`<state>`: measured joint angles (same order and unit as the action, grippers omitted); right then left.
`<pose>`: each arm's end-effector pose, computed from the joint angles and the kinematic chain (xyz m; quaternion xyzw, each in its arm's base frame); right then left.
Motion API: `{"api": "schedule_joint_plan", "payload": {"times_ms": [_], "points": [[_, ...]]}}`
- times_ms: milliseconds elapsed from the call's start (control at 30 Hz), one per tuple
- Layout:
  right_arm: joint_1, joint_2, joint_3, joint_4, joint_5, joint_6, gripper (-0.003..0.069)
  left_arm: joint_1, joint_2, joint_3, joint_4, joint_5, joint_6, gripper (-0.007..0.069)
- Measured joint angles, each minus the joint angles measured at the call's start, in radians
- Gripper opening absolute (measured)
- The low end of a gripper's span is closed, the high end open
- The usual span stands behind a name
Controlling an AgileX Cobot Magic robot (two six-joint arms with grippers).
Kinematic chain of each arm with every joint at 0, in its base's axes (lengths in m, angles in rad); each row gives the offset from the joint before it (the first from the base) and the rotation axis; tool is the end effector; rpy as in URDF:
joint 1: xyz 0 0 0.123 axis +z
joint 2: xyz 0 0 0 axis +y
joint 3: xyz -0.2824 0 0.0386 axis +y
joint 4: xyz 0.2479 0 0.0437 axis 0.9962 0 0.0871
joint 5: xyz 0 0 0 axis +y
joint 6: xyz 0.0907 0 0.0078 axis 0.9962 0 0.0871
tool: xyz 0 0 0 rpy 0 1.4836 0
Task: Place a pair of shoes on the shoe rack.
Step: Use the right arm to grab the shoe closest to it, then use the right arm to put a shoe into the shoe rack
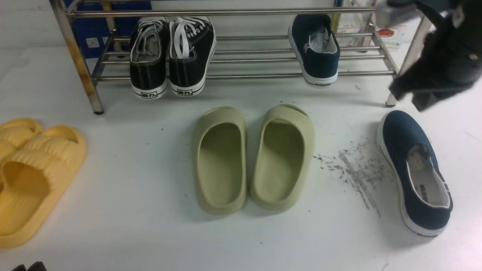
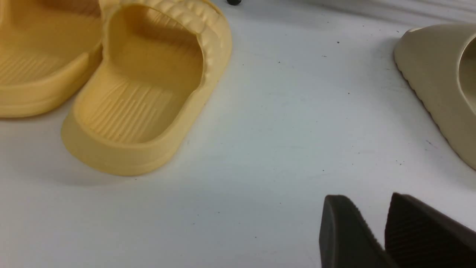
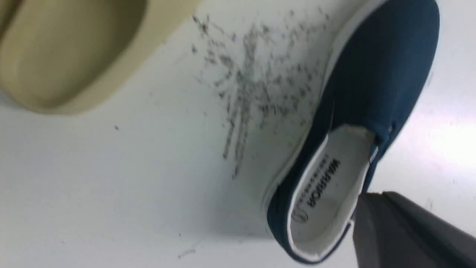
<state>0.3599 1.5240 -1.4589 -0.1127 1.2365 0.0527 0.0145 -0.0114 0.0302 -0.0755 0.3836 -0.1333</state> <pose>0.2909 0.0991 0.3496 -0.1590 0.9697 -0.0182 0.1846 0.0524 -0.0018 0.1692 -0.0797 0.8051 -0.0668 0.5840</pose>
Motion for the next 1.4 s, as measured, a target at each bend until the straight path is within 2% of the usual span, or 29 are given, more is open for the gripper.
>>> {"api": "schedule_joint_plan", "payload": {"times_ms": [167,267,300,333,367,500,533,633,700,867,967,1067,1100,1133,1300,1400], "points": [[-0.023,-0.052,0.186,-0.034,-0.044,0.076,0.0028,0.000,0.000,0.000,0.000,0.000,0.000,0.0194],[-0.057,-0.038,0.238,-0.014,-0.090,0.093,0.0068,0.000,0.000,0.000,0.000,0.000,0.000,0.0197],[-0.090,-0.019,0.258,0.023,-0.131,0.095,0.0117,0.000,0.000,0.000,0.000,0.000,0.000,0.0198],[-0.094,-0.014,0.260,0.028,-0.137,0.095,0.0131,0.000,0.000,0.000,0.000,0.000,0.000,0.0199],[-0.113,0.010,0.264,0.064,-0.169,0.082,0.0188,0.000,0.000,0.000,0.000,0.000,0.000,0.0200],[-0.127,0.068,0.264,0.136,-0.213,0.033,0.0331,0.000,0.000,0.000,0.000,0.000,0.000,0.0204],[-0.126,0.109,0.264,0.166,-0.230,0.002,0.0399,0.000,0.000,0.000,0.000,0.000,0.000,0.0204],[-0.122,0.172,0.264,0.168,-0.236,-0.013,0.0462,0.000,0.000,0.000,0.000,0.000,0.000,0.0204],[-0.121,0.199,0.264,0.164,-0.239,-0.013,0.0472,0.000,0.000,0.000,0.000,0.000,0.000,0.0205],[-0.121,0.282,0.264,0.144,-0.250,-0.013,0.0419,0.000,0.000,0.000,0.000,0.000,0.000,0.0207],[-0.121,0.298,0.264,0.121,-0.253,-0.013,0.0279,0.000,0.000,0.000,0.000,0.000,0.000,0.0212],[-0.120,0.298,0.264,0.103,-0.249,-0.010,0.0084,0.000,0.000,0.000,0.000,0.000,0.000,0.0216],[-0.120,0.297,0.264,0.101,-0.249,-0.009,0.0074,0.000,0.000,0.000,0.000,0.000,0.000,0.0216],[-0.120,0.284,0.265,0.073,-0.243,-0.003,0.0027,0.000,0.000,0.000,0.000,0.000,0.000,0.0218],[-0.120,0.211,0.248,0.060,-0.212,-0.003,0.0027,0.000,0.000,0.000,0.000,0.000,0.000,0.0221],[-0.120,0.141,0.160,0.069,-0.162,-0.013,0.0027,0.000,0.000,0.000,0.000,0.000,0.000,0.0221]]}}
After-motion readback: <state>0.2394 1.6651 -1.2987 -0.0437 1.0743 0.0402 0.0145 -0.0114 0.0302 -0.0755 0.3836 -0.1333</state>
